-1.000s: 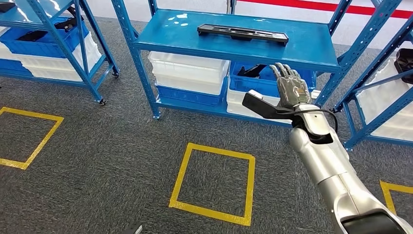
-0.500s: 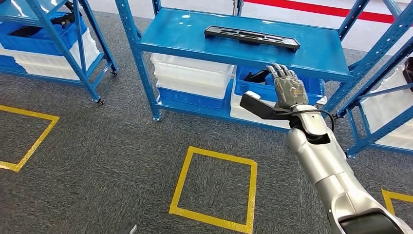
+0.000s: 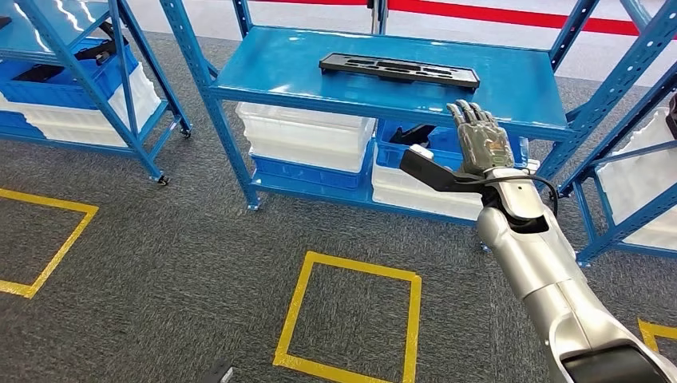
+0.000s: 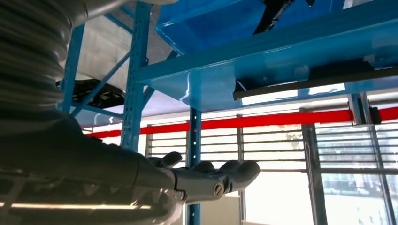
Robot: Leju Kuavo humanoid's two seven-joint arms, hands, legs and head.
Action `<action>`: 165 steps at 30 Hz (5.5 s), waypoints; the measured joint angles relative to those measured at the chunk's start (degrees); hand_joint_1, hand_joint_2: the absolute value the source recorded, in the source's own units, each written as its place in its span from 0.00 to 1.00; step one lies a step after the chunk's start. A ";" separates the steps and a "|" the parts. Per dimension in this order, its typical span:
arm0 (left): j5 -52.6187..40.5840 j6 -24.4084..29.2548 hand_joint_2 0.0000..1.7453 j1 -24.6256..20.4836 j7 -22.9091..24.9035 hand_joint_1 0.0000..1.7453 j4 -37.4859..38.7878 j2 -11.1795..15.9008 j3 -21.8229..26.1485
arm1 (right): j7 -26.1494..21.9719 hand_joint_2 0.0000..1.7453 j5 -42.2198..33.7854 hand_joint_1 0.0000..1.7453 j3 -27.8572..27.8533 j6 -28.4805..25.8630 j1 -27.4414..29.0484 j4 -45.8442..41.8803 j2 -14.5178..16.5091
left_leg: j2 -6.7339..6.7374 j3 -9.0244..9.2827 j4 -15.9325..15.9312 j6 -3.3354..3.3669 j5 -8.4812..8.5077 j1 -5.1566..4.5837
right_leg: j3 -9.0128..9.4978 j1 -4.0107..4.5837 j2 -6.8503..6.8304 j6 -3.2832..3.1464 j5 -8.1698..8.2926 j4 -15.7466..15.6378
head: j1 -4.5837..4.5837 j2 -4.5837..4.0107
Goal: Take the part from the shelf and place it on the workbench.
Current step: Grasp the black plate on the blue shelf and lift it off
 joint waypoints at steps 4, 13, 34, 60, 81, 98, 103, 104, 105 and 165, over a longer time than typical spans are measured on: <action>-0.11 -0.10 0.00 -0.02 0.08 0.00 0.01 0.01 -0.02 | 0.40 1.00 0.58 0.00 0.07 -0.05 0.06 0.35 0.19 | 0.01 -5.90 6.56 -0.09 -1.63 -0.05 | 1.84 0.32 0.06 -0.31 -1.56 0.04 | -0.50 0.00; -0.13 -0.09 0.00 0.11 0.22 0.00 0.02 -0.11 -0.02 | 0.61 0.75 0.82 0.00 0.28 -0.25 -0.28 1.15 0.54 | 0.09 -1.24 -8.66 2.23 7.41 -0.29 | 3.63 0.45 0.06 1.93 -4.38 2.07 | -0.63 0.00; -0.63 -0.22 0.00 -0.19 0.10 0.00 0.01 -0.15 -0.03 | 0.96 1.00 1.58 0.00 0.69 -1.24 0.58 2.18 0.40 | 0.04 -6.53 7.55 0.08 -1.90 -0.11 | 0.81 0.50 0.11 -0.31 -0.86 0.16 | -0.86 0.00; -1.01 -0.72 0.00 -0.07 0.01 0.00 0.00 -0.02 -0.05 | 2.42 1.00 2.99 0.00 -0.15 -2.22 2.71 0.67 0.21 | -0.02 3.57 -6.27 0.32 1.46 -0.03 | -0.57 -0.01 0.05 0.53 0.70 -0.21 | 0.23 0.00; -1.69 -1.14 0.00 -0.06 -0.04 0.00 0.01 -0.19 -0.07 | 0.03 1.00 2.22 0.00 -0.85 -2.07 4.81 -0.14 1.87 | -0.20 1.83 -9.36 2.55 5.31 -0.13 | -6.33 -0.09 0.14 2.89 -7.56 14.93 | 0.11 0.00; -1.84 -1.13 0.00 -0.16 0.23 0.00 0.01 -0.25 -0.07 | 0.76 1.00 3.62 0.00 -0.71 -0.88 5.11 0.16 3.93 | 0.06 -2.52 -2.09 -0.21 4.24 0.05 | 1.95 -0.10 0.13 0.12 -1.39 0.07 | -1.18 0.00; -2.09 -1.25 0.00 -0.35 0.14 0.00 0.02 -0.40 -0.11 | 1.09 1.00 4.11 0.00 -0.55 0.01 4.80 2.17 4.32 | 0.00 -0.50 -8.96 0.53 7.25 -0.21 | 2.09 0.22 0.13 0.80 -2.29 0.44 | -1.14 0.00; -2.13 -1.25 0.00 -0.34 0.12 0.00 0.02 -0.45 -0.11 | 1.12 1.00 4.12 0.00 -0.52 0.01 4.80 2.70 4.35 | -0.07 -0.52 -8.98 0.54 7.34 -0.21 | 2.18 0.24 0.09 0.59 -2.32 0.39 | -0.93 0.00; -2.18 -1.24 0.00 -0.37 0.08 0.00 0.02 -0.50 -0.11 | 1.15 1.00 4.13 0.00 -0.49 -0.01 4.78 3.23 4.38 | -0.14 -0.54 -9.01 0.51 7.38 -0.22 | 2.26 0.24 0.06 0.33 -2.30 0.29 | -0.78 0.00; -2.99 -1.24 0.00 -0.05 0.62 0.00 0.03 -1.13 -1.40 | 0.73 1.00 8.96 0.00 -3.57 -8.91 4.72 10.03 6.58 | -0.12 -0.35 -9.07 1.06 7.02 -0.29 | 2.59 0.43 0.05 1.91 -2.35 -0.38 | -0.32 0.00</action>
